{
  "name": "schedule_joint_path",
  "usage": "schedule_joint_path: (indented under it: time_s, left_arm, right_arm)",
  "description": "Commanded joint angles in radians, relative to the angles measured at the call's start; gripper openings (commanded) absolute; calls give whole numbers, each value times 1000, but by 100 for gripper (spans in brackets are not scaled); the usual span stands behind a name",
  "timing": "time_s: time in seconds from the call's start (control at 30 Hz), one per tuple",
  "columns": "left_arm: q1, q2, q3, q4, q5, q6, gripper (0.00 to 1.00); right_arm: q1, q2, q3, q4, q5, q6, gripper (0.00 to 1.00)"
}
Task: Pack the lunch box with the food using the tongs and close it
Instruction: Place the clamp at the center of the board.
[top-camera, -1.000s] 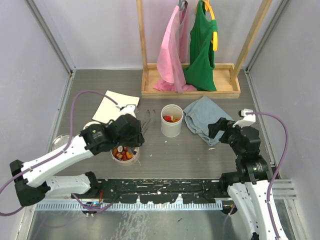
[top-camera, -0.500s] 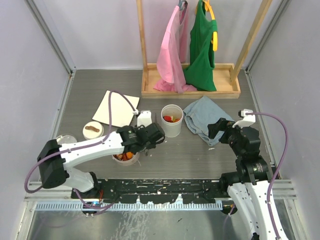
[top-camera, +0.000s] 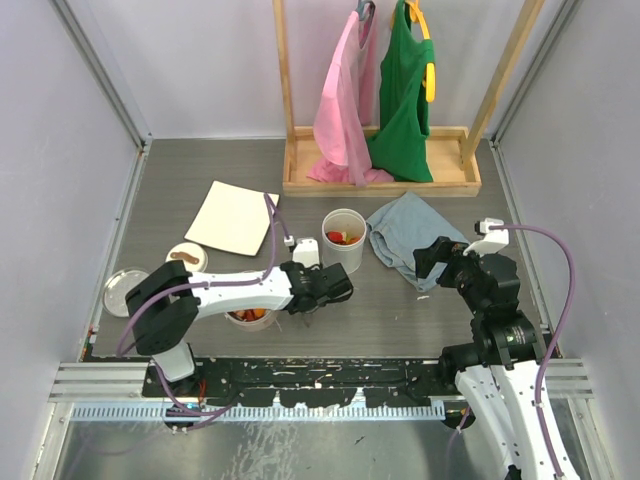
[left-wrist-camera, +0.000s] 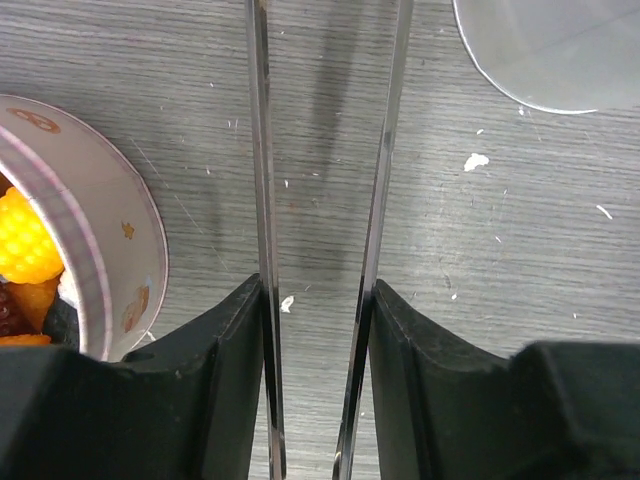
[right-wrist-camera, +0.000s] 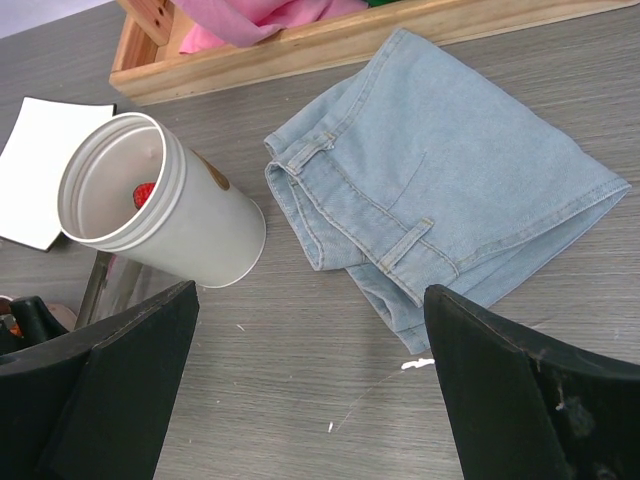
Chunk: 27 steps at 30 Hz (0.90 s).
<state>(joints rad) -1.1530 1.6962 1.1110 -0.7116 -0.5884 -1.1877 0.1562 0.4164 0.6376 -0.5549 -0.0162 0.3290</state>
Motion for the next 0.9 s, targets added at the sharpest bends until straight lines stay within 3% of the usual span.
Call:
schedule_joint_path:
  time_s: [0.0,0.3,0.43,0.87]
  left_arm:
    - [-6,14,44,33,-68,-55,44]
    - [-24,33,14,38,-50,-80,45]
    - [-41,31,-9,75,-33,-24,49]
    - [-53,6,-79,90,-4,-70,56]
  right_arm:
    - [13,-14,4,34,18,7,100]
    - [20,-19,3,32,26,7,100]
    - [23,-20,3,32,28,7,100]
    - [28,-31,2,30,38,8,100]
